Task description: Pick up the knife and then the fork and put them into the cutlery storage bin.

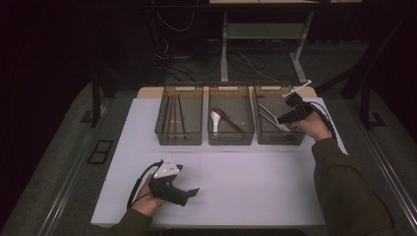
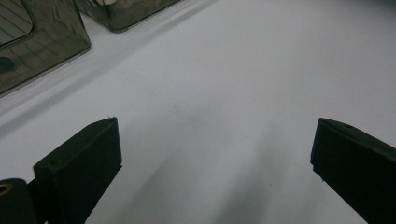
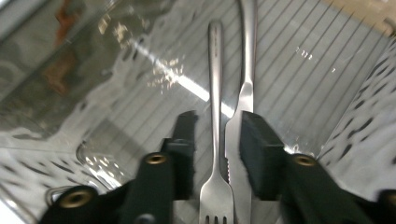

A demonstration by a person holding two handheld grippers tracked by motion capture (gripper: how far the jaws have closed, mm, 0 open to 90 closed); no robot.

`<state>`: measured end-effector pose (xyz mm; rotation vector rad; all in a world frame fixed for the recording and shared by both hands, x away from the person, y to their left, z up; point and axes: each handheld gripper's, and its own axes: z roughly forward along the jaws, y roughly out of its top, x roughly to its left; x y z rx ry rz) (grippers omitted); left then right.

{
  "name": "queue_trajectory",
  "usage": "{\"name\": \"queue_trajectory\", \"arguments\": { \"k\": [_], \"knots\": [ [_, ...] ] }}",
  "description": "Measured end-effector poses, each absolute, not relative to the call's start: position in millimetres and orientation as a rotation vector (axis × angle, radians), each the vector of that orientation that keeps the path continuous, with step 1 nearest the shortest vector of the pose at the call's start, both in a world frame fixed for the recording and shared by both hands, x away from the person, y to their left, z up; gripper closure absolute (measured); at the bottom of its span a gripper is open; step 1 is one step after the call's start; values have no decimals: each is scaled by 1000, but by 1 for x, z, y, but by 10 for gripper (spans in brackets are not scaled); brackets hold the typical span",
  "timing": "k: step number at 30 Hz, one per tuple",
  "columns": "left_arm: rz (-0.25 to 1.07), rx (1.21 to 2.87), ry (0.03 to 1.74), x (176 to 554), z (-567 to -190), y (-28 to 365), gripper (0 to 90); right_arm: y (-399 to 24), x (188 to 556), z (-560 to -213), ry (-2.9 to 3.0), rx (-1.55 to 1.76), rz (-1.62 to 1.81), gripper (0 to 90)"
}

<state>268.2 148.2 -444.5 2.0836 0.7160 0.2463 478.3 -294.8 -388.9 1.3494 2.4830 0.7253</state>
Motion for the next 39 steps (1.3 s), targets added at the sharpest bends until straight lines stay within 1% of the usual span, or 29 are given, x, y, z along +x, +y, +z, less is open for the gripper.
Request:
{"name": "queue_trajectory", "arguments": {
  "k": [2, 5, 17, 24, 31, 39],
  "knots": [
    [245, 2084, 715, 268, -445, 148, 10, -297, 475, -387, 2461, 1353, 771, 582],
    [246, 2087, 711, 268, -444, 147, 10, -302, 468, -386, 2430, 1357, 847, 530],
    [241, 2084, 714, 269, -445, 146, 10, -320, 432, -368, 2348, 1306, 1104, 434],
    [239, 2084, 712, 269, -445, 146, 10, -317, 406, -368, 2323, 1281, 1182, 300],
    [239, 2085, 714, 269, -445, 146, 10, -309, 382, -376, 2315, 1213, 1185, 207],
    [242, 2085, 711, 269, -444, 146, 10, -302, 353, -391, 2300, 1165, 1185, 176]
  ]
}}
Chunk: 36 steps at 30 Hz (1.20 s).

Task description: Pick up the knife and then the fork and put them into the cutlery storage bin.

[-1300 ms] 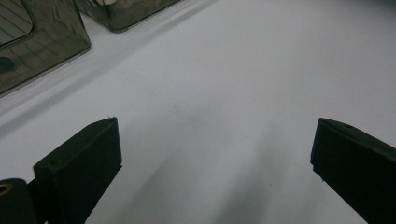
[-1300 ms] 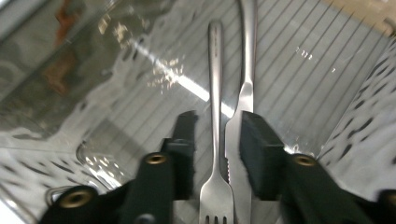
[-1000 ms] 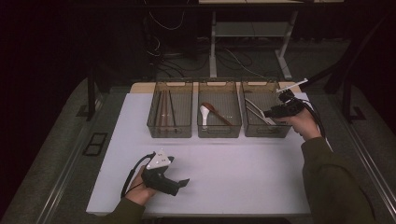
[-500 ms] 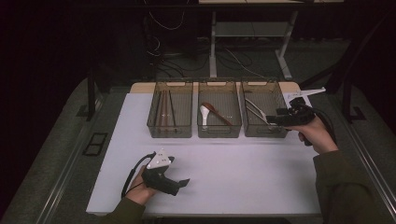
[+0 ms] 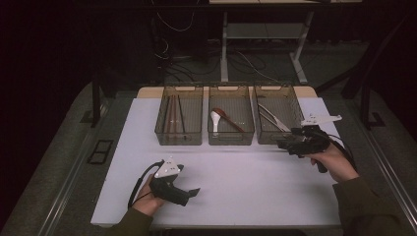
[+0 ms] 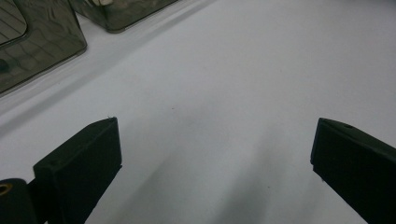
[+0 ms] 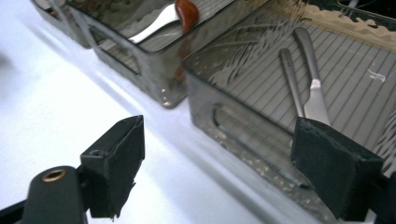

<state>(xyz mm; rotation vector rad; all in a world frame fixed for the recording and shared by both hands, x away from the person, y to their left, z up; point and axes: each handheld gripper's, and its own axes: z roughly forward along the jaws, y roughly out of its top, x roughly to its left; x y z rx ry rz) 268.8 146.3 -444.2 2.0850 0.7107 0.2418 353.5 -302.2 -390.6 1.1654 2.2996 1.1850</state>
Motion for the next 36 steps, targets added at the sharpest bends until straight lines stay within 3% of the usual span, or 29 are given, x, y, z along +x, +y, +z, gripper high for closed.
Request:
{"name": "queue_trajectory", "arguments": {
  "k": [16, 36],
  "knots": [
    [243, 2082, 710, 268, -444, 146, 10, -289, 300, -417, 2371, 1054, 1230, 175],
    [243, 2084, 709, 268, -444, 147, 10, -281, 268, -446, 2422, 994, 1185, 176]
  ]
}}
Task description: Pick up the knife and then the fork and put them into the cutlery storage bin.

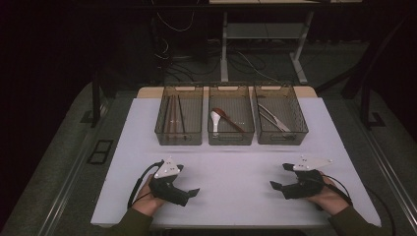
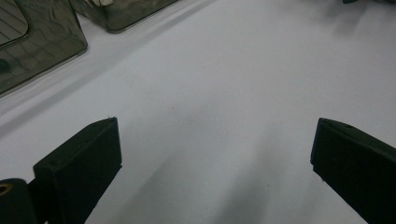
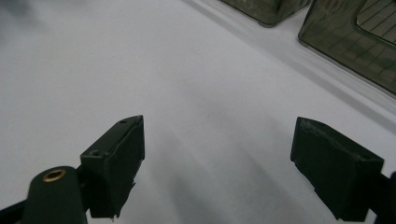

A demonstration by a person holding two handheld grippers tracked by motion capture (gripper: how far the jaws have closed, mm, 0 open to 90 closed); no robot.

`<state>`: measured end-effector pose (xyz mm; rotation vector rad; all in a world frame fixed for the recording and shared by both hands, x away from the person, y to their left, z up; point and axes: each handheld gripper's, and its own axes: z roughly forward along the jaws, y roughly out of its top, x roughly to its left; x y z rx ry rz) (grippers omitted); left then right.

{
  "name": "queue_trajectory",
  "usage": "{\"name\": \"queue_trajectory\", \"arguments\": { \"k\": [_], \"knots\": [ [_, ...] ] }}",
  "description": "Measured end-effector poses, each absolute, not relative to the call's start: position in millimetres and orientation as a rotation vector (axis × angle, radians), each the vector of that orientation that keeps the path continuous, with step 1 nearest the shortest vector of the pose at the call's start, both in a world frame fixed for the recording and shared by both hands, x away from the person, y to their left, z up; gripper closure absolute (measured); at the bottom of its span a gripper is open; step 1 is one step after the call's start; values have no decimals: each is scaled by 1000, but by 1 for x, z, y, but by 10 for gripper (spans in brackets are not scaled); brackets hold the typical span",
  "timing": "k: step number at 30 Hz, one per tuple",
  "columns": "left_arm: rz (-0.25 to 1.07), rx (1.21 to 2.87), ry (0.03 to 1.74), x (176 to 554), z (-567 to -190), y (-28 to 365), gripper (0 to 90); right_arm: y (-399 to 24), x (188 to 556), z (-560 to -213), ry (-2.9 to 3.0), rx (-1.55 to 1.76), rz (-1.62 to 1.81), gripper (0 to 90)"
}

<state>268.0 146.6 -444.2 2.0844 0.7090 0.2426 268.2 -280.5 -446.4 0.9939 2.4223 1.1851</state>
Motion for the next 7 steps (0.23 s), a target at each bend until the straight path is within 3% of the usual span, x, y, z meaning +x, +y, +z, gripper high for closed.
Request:
{"name": "queue_trajectory", "arguments": {
  "k": [7],
  "knots": [
    [243, 2084, 709, 268, -444, 146, 10, -281, 268, -446, 2416, 994, 1189, 176]
  ]
}}
